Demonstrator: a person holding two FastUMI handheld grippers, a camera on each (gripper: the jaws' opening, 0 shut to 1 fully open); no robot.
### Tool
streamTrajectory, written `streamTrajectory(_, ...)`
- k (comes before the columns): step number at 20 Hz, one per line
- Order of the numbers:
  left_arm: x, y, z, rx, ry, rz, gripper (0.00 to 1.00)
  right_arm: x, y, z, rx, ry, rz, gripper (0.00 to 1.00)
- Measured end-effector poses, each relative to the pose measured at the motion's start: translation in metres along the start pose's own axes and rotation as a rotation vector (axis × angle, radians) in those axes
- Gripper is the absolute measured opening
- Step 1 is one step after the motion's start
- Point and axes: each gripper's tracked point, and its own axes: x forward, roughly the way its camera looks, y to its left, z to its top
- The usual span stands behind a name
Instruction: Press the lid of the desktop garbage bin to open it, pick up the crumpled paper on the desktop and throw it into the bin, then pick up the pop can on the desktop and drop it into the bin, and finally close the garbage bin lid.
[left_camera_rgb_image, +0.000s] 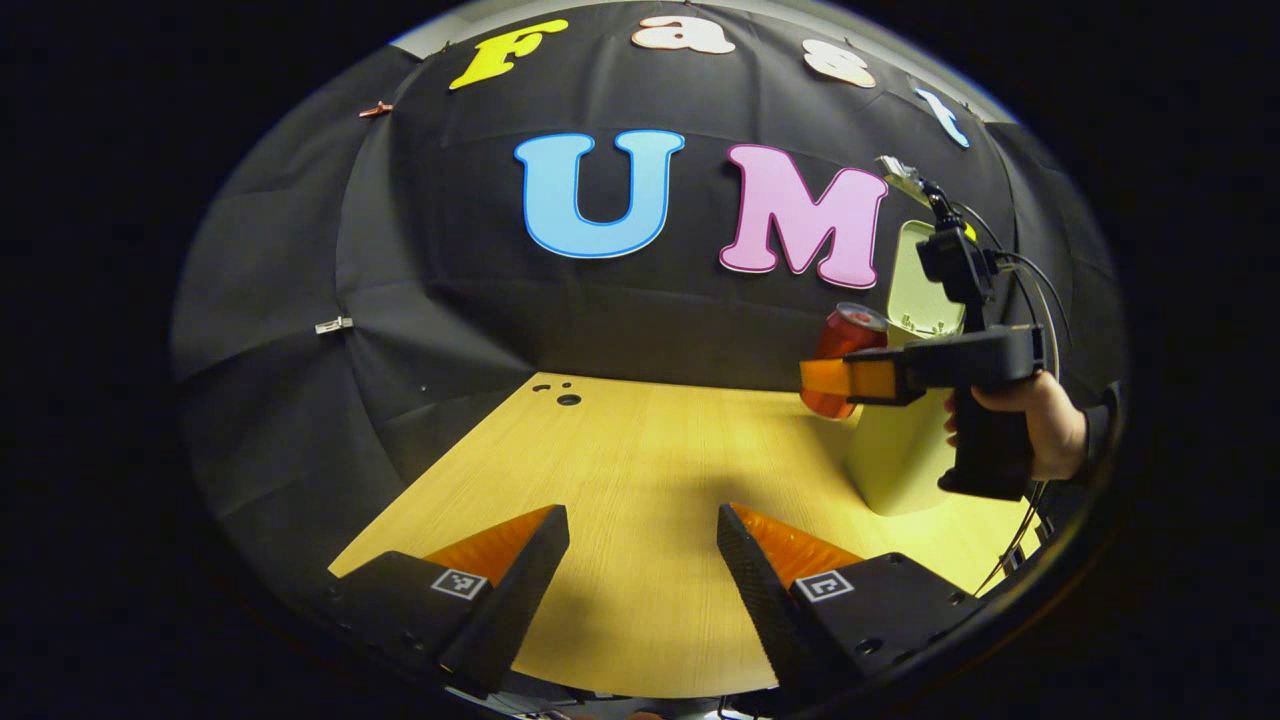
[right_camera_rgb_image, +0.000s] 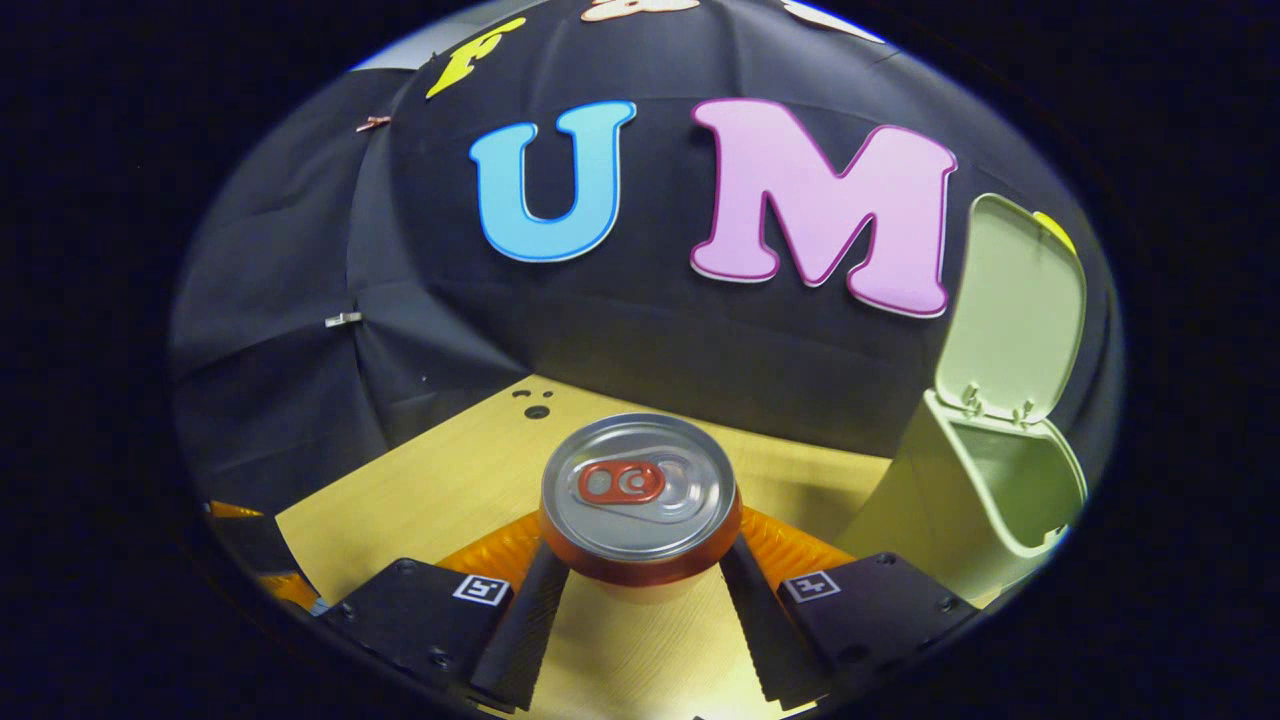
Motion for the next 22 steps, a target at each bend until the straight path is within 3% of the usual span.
streamTrajectory(9, -0.016, -0.018, 0.012, 0.018, -0.037, -0.117, 0.96, -0.063, -0.04, 0.054, 0.038, -0.081, -0.076, 0.83)
streamTrajectory(15, -0.02, -0.032, 0.025, 0.1, -0.068, -0.163, 0.96, -0.094, -0.068, 0.067, 0.04, -0.071, -0.106, 0.83)
streamTrajectory(22, -0.012, -0.051, 0.022, 0.086, -0.054, -0.196, 0.96, -0.109, -0.117, 0.073, 0.048, -0.073, -0.182, 0.83)
